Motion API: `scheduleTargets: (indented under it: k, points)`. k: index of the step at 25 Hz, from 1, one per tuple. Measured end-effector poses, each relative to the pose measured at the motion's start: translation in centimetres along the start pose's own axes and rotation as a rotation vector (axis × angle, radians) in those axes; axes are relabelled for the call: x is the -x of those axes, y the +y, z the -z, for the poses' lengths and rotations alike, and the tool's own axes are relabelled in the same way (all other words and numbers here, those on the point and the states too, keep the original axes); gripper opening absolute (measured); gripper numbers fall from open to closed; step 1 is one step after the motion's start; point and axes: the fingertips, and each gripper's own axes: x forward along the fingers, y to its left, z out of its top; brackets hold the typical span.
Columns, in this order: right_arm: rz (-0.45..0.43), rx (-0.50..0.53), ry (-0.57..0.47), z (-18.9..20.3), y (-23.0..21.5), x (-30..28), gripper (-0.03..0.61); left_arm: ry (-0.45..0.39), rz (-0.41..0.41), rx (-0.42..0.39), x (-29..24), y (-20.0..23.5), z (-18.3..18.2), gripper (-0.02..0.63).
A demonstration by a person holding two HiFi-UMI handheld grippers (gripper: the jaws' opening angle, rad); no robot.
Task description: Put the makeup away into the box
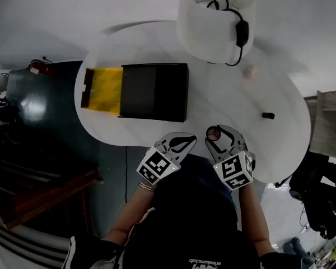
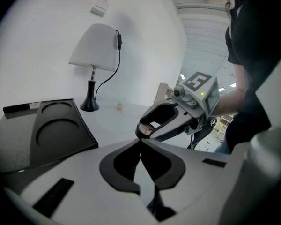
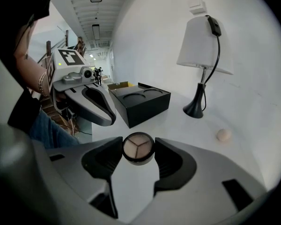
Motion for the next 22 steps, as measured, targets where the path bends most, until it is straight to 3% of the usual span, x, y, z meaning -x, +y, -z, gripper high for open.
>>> scheduleTargets:
  k: [5,9,15,22]
  points:
    - [-0.011,0.02,-0.025,-1.1,0.7,0.5,0.23,0.014,-0.021,0.031,1.0,-0.3,0.3,0.017]
    - [-0.023,0.027,-0.043,-2.0,1.1,0.6,0.23,-0.021,-0.019,0.065,2.1,-0.4,0.3,0.017]
    - [-0.039,0.038,-0.07,-3.9,2.3,0.3,0.23,-0.046,-0.038,0.051,4.1,0.0,0.4,0.017]
    - [-0.067,0.037,-0.128,-7.5,5.2,-0.5,0.23,-0.119,-0.107,0.069,8.9,1.9,0.9,0.017]
